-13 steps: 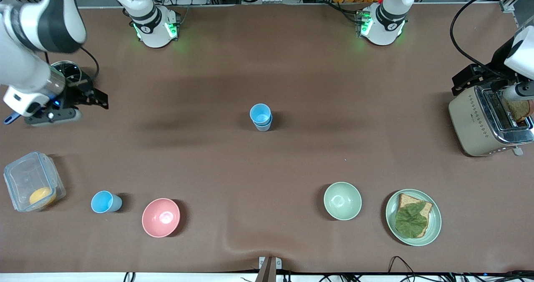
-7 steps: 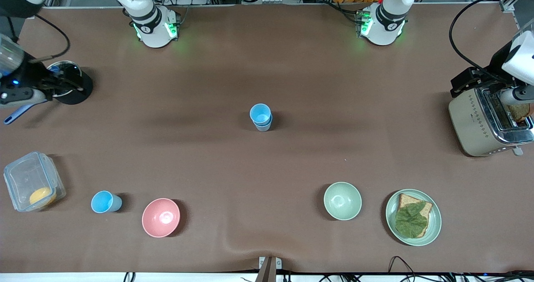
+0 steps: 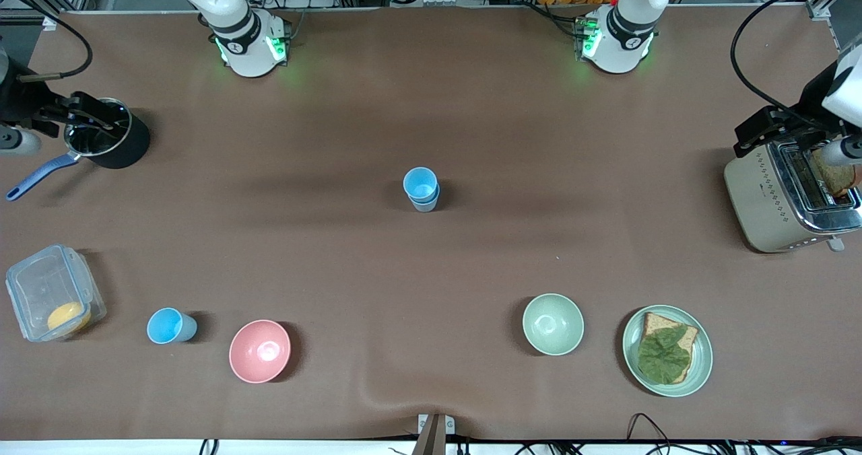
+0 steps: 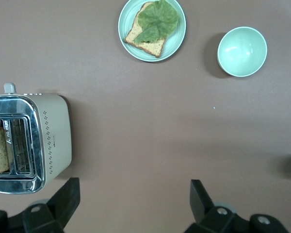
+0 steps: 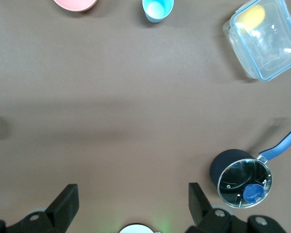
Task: Stack blue cups with both arms
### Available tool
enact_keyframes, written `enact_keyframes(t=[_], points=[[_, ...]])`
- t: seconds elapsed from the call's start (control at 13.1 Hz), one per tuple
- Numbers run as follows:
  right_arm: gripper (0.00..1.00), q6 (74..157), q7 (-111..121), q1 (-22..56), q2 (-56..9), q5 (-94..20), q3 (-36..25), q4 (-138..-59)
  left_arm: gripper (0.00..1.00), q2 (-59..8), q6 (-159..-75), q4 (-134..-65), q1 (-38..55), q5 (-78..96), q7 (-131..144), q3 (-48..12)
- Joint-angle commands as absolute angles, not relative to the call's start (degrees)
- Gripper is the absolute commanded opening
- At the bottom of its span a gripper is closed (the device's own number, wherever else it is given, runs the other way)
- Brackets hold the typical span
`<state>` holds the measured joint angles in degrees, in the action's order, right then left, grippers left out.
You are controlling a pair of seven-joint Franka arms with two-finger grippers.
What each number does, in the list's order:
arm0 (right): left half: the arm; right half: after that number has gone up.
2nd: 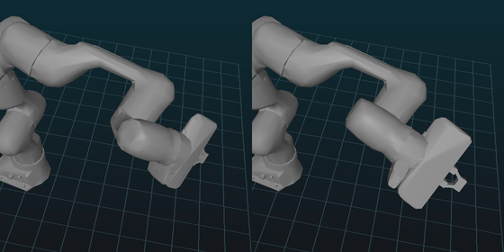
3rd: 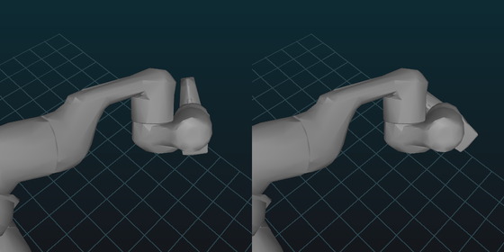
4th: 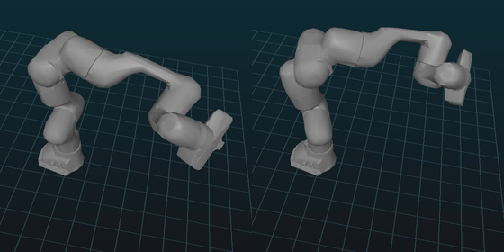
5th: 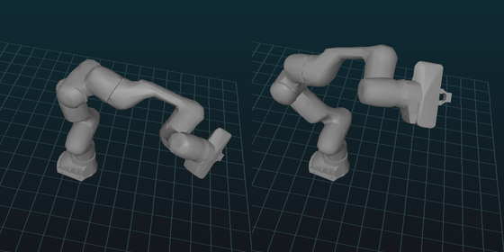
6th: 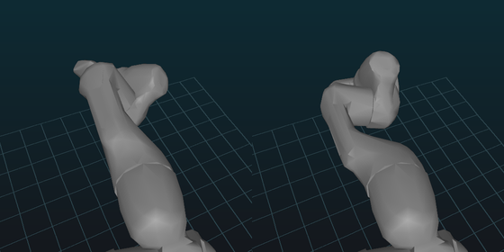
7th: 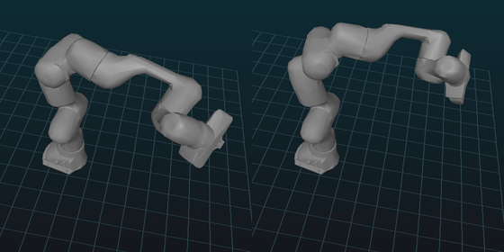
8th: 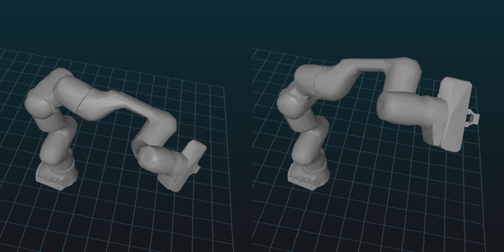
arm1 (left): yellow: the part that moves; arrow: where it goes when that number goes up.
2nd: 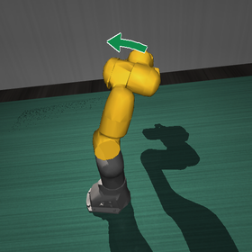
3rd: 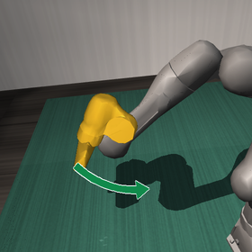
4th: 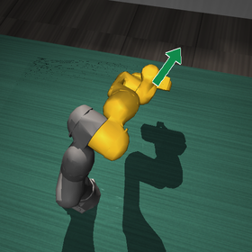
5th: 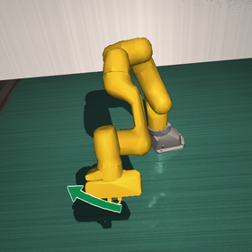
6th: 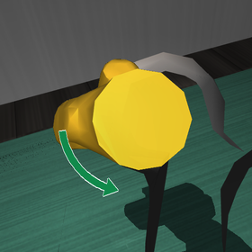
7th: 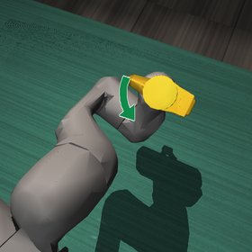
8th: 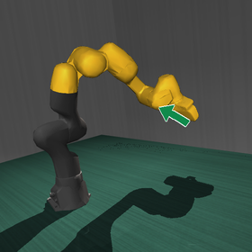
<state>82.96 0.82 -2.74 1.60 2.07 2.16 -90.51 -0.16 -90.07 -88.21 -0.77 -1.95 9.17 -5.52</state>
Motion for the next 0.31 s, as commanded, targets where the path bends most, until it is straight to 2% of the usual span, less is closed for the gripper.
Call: enact_keyframes(t=[0.0, 0.23], points=[[1.0, 78.93, -0.09, -0.27, -3.42, 2.9, -0.35, -81.31, 1.0, -0.88, -88.95, -86.48, -0.97, -0.35, 8.08, -5.45], [1.0, 79.36, -0.09, 1.66, -2.64, 1.67, -2.98, -81.65, 1.0, -0.88, -88.95, -86.48, -0.97, -0.18, 8.61, -5.45]])
